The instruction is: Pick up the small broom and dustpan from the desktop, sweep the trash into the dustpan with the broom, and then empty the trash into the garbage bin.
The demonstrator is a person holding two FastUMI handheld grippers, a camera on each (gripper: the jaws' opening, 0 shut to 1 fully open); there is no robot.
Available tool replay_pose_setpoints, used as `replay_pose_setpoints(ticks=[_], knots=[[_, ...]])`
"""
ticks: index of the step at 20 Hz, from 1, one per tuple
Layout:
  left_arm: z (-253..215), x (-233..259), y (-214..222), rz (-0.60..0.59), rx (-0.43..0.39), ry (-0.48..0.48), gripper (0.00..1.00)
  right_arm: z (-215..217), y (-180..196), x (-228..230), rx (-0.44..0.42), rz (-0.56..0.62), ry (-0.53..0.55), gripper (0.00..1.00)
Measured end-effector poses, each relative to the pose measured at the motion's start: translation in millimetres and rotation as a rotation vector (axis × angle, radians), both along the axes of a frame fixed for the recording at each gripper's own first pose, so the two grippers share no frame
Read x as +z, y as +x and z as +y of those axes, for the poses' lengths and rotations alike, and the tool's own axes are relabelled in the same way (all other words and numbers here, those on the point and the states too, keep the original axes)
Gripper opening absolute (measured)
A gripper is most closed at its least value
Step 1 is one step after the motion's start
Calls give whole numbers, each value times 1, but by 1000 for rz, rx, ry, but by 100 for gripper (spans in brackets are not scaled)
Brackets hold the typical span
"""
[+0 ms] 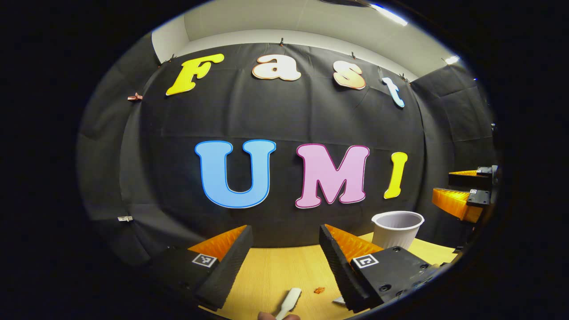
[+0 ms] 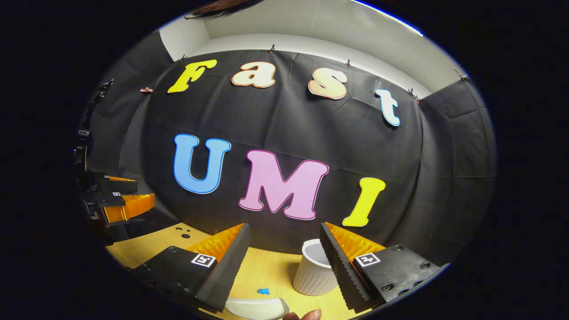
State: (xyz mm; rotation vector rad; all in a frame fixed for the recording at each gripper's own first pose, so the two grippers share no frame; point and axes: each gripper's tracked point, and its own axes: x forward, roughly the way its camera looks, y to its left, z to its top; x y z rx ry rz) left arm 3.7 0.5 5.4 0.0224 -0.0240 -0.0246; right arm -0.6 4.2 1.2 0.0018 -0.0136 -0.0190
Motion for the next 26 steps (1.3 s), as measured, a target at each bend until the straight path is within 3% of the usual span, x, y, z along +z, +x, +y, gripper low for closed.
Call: replay_pose_setpoints(ticks=[7,10,14,19,26], knots=[[1,-2,2,11,2,-2,95,5,3,-6,12,16,13,97],[1,-5,3,17,8,-5,95,19,-1,-18,87,60,49,98],[1,-11,5,29,14,-6,95,29,-28,-76,201,270,80,98],[0,-19,7,52,22,3,95,26,-83,-177,247,564,36,97],[-18,-33,-4,66,-14,0,95,32,-92,-301,299,852,-16,94]])
